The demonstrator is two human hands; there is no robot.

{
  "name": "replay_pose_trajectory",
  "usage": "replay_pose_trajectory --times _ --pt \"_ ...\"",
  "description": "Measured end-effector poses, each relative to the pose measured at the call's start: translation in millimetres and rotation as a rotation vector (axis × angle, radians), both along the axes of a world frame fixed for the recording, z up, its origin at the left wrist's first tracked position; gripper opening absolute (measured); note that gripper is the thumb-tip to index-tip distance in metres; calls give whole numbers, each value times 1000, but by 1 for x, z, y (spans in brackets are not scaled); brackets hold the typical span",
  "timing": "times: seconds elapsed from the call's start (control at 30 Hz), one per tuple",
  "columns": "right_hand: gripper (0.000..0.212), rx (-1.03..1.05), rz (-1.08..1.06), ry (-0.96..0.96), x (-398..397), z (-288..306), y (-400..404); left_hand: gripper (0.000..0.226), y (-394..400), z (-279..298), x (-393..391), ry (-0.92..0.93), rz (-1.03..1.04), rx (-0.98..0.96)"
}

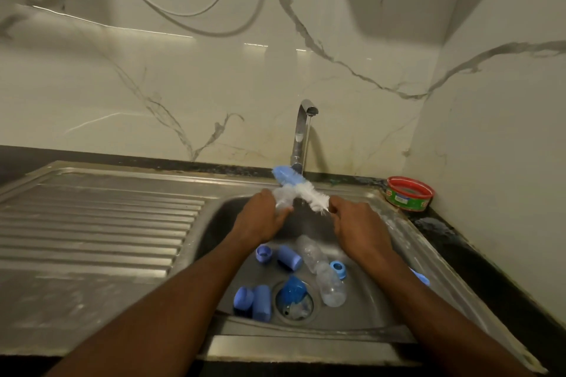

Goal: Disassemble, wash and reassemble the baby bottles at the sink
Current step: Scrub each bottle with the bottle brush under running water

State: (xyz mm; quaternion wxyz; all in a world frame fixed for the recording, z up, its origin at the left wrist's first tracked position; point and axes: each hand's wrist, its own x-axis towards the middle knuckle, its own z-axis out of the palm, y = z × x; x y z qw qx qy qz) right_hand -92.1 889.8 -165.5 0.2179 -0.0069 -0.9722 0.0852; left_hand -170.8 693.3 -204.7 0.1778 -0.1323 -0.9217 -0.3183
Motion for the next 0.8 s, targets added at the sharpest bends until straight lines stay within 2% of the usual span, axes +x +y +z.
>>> replay_pose_trajectory --times 0.07,0.17,0.23,0.3,0.43,0.47,0.53,0.6,0.7,0.8 --pt "8 12 11 -25 6 -5 5 44 -7 -4 -1 29 35 -29" --pt "9 23 -7 5 -3 -4 2 48 10 -2 7 74 -150 -43" --pt "12 33 -31 -46 -10 -2 -4 53 22 2 8 124 -229 -51" --pt "14 23 -59 -67 -9 1 -2 55 22 1 6 89 -158 -7" --pt "9 -5 -12 113 6 1 8 48 -7 -9 -6 -71 121 -68" --pt "8 5 10 103 7 1 5 46 -8 -8 -6 -51 101 -96" --pt "7 29 27 36 5 0 -6 40 1 -2 0 -8 -68 -190" --pt "8 44 29 -11 -1 1 -18 44 18 0 10 27 -195 -281" --pt "10 13 6 -11 -5 7 -20 51 27 -5 8 41 -153 -242" --pt "7 28 -41 -47 2 2 -5 43 6 -3 3 -16 29 -116"
